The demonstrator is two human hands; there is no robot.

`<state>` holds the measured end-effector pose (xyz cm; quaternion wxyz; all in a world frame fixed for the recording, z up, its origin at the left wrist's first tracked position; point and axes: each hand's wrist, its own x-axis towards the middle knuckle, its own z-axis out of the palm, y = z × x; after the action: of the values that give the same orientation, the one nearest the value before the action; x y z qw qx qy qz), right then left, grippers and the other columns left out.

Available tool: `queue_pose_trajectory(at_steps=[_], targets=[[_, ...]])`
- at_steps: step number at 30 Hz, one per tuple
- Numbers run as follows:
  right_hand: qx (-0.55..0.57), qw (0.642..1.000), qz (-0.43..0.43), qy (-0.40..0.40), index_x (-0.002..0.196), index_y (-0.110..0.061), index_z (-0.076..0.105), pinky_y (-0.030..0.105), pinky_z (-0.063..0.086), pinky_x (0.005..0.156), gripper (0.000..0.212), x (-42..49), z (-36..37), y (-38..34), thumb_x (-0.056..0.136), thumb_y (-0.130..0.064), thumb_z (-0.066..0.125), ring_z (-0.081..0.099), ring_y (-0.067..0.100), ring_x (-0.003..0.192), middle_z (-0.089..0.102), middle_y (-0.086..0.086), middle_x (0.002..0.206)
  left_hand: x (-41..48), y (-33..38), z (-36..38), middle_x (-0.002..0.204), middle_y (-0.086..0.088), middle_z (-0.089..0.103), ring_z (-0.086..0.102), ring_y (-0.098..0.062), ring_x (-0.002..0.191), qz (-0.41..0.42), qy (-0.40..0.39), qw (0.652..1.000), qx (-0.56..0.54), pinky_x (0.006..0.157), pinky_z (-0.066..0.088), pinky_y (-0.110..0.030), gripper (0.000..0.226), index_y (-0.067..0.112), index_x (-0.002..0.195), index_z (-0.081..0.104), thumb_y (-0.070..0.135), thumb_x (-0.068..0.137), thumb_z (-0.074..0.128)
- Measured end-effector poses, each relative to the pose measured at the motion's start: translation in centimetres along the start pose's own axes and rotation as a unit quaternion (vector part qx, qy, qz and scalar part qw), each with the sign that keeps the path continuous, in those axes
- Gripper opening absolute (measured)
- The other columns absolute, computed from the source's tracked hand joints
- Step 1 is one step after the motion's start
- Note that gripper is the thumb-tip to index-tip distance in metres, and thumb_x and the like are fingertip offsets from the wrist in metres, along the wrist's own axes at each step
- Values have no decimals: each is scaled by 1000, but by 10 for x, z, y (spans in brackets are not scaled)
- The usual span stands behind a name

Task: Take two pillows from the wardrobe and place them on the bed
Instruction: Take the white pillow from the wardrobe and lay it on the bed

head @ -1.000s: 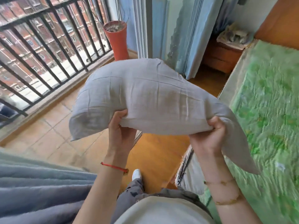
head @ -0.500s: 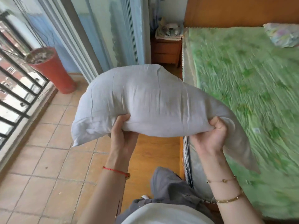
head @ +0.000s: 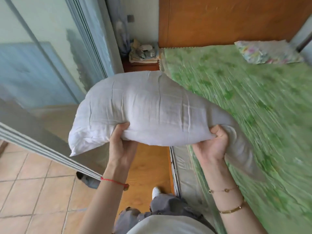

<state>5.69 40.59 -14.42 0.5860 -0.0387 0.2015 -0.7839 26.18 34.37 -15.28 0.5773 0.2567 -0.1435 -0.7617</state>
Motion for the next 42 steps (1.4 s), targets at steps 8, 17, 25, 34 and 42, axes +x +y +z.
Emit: queue_pose_trajectory(at_steps=[8,17,25,34,42], targets=[[-4,999,-20,29,90,-7,69,38,42,108,63,120,15,-32,29,-16,79,67,25,97,71,10,92,113,-11,56,109,-14,67,68,-26,105,-10,-20,1000,-11,98,54,-36,36,0,116,60,1,80,54],[-4,998,-49,34,80,-8,70,40,36,112,47,252,19,-37,34,-16,77,65,26,95,70,10,87,259,-18,78,113,-14,70,68,-27,109,-34,-46,998,1,98,54,-38,36,0,122,61,2,89,46],[0,994,-88,61,74,-13,71,39,37,111,25,388,46,-22,56,-15,54,65,23,96,69,6,87,408,2,104,115,-14,67,64,-29,113,-54,-58,996,32,100,53,-40,38,0,125,58,3,88,49],[21,988,-111,108,72,-13,57,36,32,112,20,526,71,-19,58,-12,44,58,21,89,56,4,82,555,10,135,109,-14,68,62,-29,112,-85,-41,995,42,109,43,-43,29,2,115,63,2,90,47],[3,984,-153,87,93,-13,57,35,48,98,40,673,73,-41,55,-13,49,61,22,97,60,4,94,703,-9,175,110,-15,72,69,-29,107,-117,-65,991,18,102,53,-40,30,1,111,68,0,86,50]])
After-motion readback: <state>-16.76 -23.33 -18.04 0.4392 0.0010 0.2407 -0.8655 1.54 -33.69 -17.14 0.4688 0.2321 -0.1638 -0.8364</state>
